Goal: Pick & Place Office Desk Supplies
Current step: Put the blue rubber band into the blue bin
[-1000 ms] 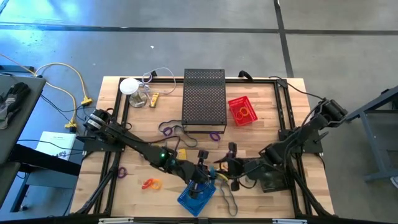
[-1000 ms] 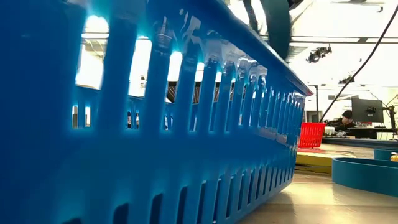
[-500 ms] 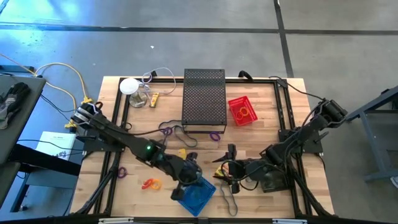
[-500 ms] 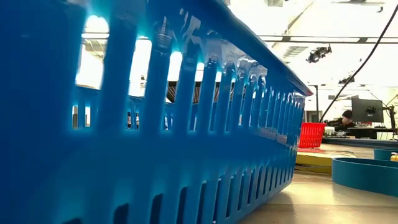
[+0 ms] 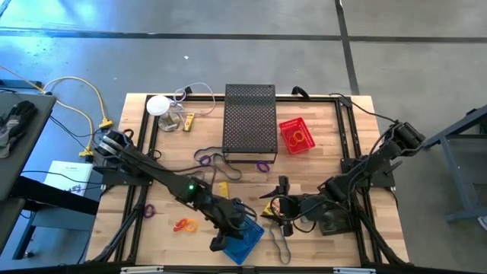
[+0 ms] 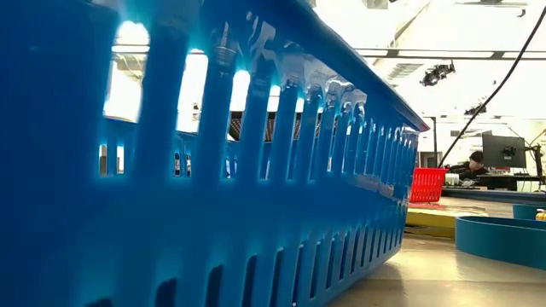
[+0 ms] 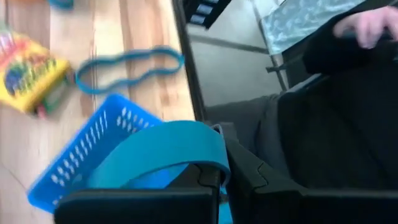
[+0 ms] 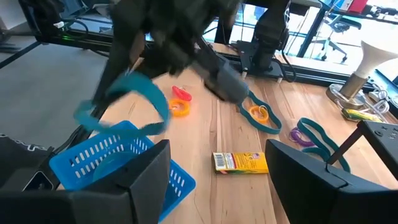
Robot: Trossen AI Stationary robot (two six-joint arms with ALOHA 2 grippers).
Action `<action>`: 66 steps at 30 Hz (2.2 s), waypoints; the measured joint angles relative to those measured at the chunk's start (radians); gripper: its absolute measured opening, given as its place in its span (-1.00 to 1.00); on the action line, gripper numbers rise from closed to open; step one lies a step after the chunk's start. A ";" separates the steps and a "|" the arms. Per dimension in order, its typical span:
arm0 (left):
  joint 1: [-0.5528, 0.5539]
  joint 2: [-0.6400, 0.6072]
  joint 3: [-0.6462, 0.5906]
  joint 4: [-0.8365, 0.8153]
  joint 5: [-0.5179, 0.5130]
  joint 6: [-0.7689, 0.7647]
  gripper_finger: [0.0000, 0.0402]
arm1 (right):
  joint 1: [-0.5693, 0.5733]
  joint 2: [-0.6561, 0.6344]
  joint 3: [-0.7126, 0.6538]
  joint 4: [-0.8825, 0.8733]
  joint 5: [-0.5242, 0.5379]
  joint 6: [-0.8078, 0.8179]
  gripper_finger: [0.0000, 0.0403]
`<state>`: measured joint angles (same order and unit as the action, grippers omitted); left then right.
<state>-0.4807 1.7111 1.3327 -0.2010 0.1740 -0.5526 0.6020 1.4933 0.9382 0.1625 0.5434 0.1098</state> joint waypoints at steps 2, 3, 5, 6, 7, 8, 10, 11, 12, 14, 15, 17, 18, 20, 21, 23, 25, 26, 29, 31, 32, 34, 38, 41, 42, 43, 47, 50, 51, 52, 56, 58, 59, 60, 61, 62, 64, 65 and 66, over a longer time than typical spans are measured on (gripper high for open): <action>0.000 0.006 -0.001 -0.003 0.004 -0.016 -1.00 | 0.000 0.000 0.000 -0.001 0.000 0.001 0.24; 0.000 0.007 -0.001 0.000 0.005 -0.019 -1.00 | 0.000 0.000 0.000 -0.001 0.000 0.001 0.24; 0.000 0.012 0.000 0.007 0.005 -0.022 -1.00 | 0.000 0.000 0.000 0.000 0.000 0.001 0.24; 0.000 0.015 0.000 0.001 0.005 -0.023 -1.00 | 0.000 0.000 0.000 -0.001 -0.001 0.002 0.24; 0.000 0.017 -0.001 -0.005 0.005 -0.025 -1.00 | 0.000 0.000 0.000 -0.001 -0.002 0.002 0.24; 0.000 0.021 -0.001 -0.003 0.005 -0.025 -1.00 | 0.000 0.000 0.000 -0.001 -0.003 0.002 0.24; 0.000 0.022 -0.001 -0.002 0.005 -0.030 -1.00 | 0.000 0.000 0.000 -0.001 -0.003 0.002 0.24; 0.000 0.022 -0.001 -0.001 0.005 -0.032 -1.00 | 0.000 0.000 0.000 -0.001 -0.003 0.002 0.24; -0.003 0.025 -0.001 -0.001 0.004 -0.032 -1.00 | 0.000 0.000 0.000 -0.001 -0.003 0.002 0.24; -0.007 0.034 0.000 0.000 0.006 -0.039 -1.00 | 0.000 0.000 0.000 -0.001 -0.003 0.002 0.24; -0.011 0.036 -0.001 -0.006 0.006 -0.047 -1.00 | 0.000 0.000 0.000 -0.001 -0.003 0.002 0.24; -0.014 0.047 -0.001 0.002 0.009 -0.067 -1.00 | 0.000 0.000 0.000 -0.003 -0.004 0.002 0.24; -0.014 0.051 0.000 0.000 0.011 -0.084 -1.00 | 0.000 0.000 0.000 -0.004 -0.005 0.002 0.24; -0.014 0.066 0.000 -0.012 0.019 -0.130 -1.00 | 0.000 0.000 0.000 -0.006 -0.020 0.002 0.24; -0.013 0.073 0.000 -0.014 0.021 -0.149 -1.00 | 0.000 0.000 0.000 -0.006 -0.027 0.002 0.24; -0.004 0.084 0.000 -0.035 0.017 -0.158 -1.00 | 0.000 0.000 0.000 -0.009 -0.028 0.002 0.24; 0.003 0.092 0.000 -0.036 0.018 -0.164 -1.00 | 0.000 0.000 0.001 -0.012 -0.028 0.003 0.24; 0.008 0.098 0.000 -0.032 0.021 -0.175 -1.00 | 0.000 0.000 0.001 -0.014 -0.027 0.003 0.24; 0.021 0.115 0.000 -0.034 0.080 -0.212 -1.00 | 0.000 0.000 0.001 -0.016 -0.028 0.003 0.24; 0.029 0.125 -0.001 -0.037 0.132 -0.259 -1.00 | 0.000 0.000 0.001 -0.016 -0.027 0.003 0.24; 0.032 0.136 -0.001 -0.028 0.155 -0.282 -1.00 | 0.000 0.000 0.001 -0.017 -0.027 0.003 0.24; 0.041 0.145 -0.001 -0.033 0.167 -0.311 -1.00 | 0.000 0.000 0.001 -0.016 -0.027 0.003 0.24; 0.063 0.166 -0.002 -0.021 0.184 -0.336 -1.00 | 0.000 0.000 0.001 -0.016 -0.027 0.004 0.24; 0.068 0.183 0.000 -0.020 0.199 -0.322 -1.00 | 0.001 0.000 0.001 -0.016 -0.028 0.014 0.24; 0.067 0.186 0.000 -0.024 0.193 -0.306 -0.99 | 0.001 0.000 0.001 -0.016 -0.029 0.021 0.24; 0.066 0.187 -0.001 -0.039 0.191 -0.288 -0.99 | 0.001 0.000 0.001 -0.018 -0.029 0.024 0.24; 0.051 0.186 0.000 -0.056 0.127 -0.260 -0.99 | 0.002 0.000 0.001 -0.026 -0.070 0.034 0.24; 0.036 0.186 0.000 -0.070 0.091 -0.238 -0.94 | 0.002 0.000 0.001 -0.031 -0.112 0.054 0.24; 0.031 0.186 0.000 -0.069 0.081 -0.234 -0.91 | 0.003 0.000 0.001 -0.032 -0.121 0.055 0.24; 0.030 0.186 0.000 -0.069 0.074 -0.233 -0.88 | 0.007 0.000 0.001 -0.034 -0.128 0.055 0.24; 0.030 0.186 0.000 -0.064 0.044 -0.247 -0.75 | 0.019 0.000 0.001 -0.033 -0.128 0.056 0.24; 0.031 0.186 0.000 -0.057 0.037 -0.245 -0.67 | 0.027 0.000 0.001 -0.033 -0.128 0.056 0.24; 0.031 0.186 0.000 -0.058 0.028 -0.239 -0.63 | 0.029 0.000 0.001 -0.032 -0.128 0.056 0.24; 0.031 0.186 0.000 -0.057 0.018 -0.235 -0.59 | 0.033 0.000 0.001 -0.032 -0.128 0.056 0.24; 0.031 0.186 0.000 -0.056 0.003 -0.233 -0.55 | 0.035 0.000 0.001 -0.032 -0.128 0.056 0.24; 0.031 0.186 0.000 -0.051 -0.002 -0.233 -0.50 | 0.036 0.000 0.001 -0.032 -0.128 0.056 0.24; 0.028 0.186 0.000 -0.025 0.005 -0.233 -0.42 | 0.038 0.000 0.001 -0.031 -0.128 0.059 0.24; 0.026 0.186 0.000 -0.010 0.007 -0.233 -0.39 | 0.038 0.000 0.001 -0.031 -0.128 0.066 0.24; 0.023 0.186 0.000 -0.001 0.007 -0.233 -0.36 | 0.038 0.000 0.001 -0.031 -0.128 0.073 0.24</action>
<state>-0.4576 1.8969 1.3327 -0.2025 0.1809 -0.7853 0.6399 1.4933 0.9390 0.1318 0.4156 0.1824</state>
